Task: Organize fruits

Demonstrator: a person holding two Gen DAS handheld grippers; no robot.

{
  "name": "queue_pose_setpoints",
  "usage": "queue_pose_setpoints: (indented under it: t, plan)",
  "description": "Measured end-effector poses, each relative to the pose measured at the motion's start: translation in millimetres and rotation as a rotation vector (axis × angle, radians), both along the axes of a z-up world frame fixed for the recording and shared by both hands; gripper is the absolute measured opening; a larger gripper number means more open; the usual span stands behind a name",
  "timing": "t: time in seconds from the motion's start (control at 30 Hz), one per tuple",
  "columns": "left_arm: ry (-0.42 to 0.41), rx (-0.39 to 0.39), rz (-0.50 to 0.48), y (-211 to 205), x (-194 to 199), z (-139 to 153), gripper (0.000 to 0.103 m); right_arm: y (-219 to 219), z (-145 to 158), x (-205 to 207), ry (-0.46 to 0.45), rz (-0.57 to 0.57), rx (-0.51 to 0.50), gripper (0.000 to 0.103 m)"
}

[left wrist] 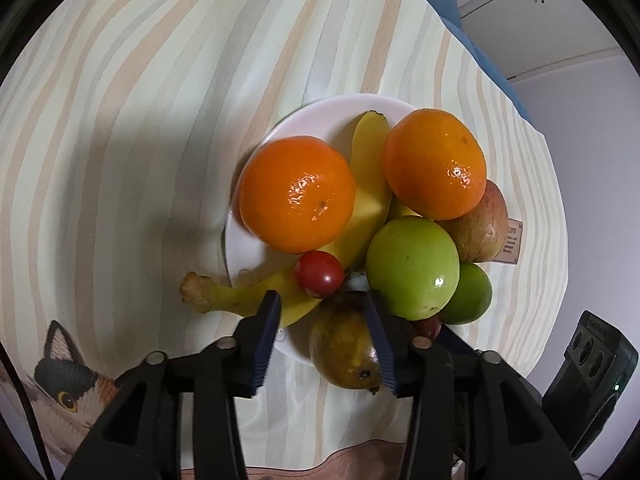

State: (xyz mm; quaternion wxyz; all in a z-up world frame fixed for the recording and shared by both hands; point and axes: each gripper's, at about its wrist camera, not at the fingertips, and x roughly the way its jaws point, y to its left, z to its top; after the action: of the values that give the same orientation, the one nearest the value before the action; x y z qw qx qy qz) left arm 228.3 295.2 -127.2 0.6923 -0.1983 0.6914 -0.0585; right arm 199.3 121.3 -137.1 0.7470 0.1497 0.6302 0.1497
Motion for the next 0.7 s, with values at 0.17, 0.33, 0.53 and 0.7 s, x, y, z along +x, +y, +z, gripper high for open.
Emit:
queue_pose_setpoints:
  t: [0.17, 0.33, 0.53, 0.7]
  plan:
    - [-0.035, 0.007, 0.005, 6.6, -7.2, 11.7, 0.067, -8.9, 3.9, -9.8, 0.000, -0.013, 0.000, 0.067]
    - [-0.087, 0.064, 0.002, 14.6, -17.9, 28.3, 0.087, -12.6, 18.4, -18.2, -0.021, -0.016, -0.029, 0.082]
    - [-0.159, 0.219, -0.041, 13.1, -36.3, 47.5, 0.100, -7.2, 50.4, -27.3, -0.106, -0.008, -0.194, 0.099]
    - [-0.210, 0.324, -0.079, 8.0, -52.6, 58.4, 0.102, -8.1, 74.8, -37.4, -0.177, -0.014, -0.293, 0.101]
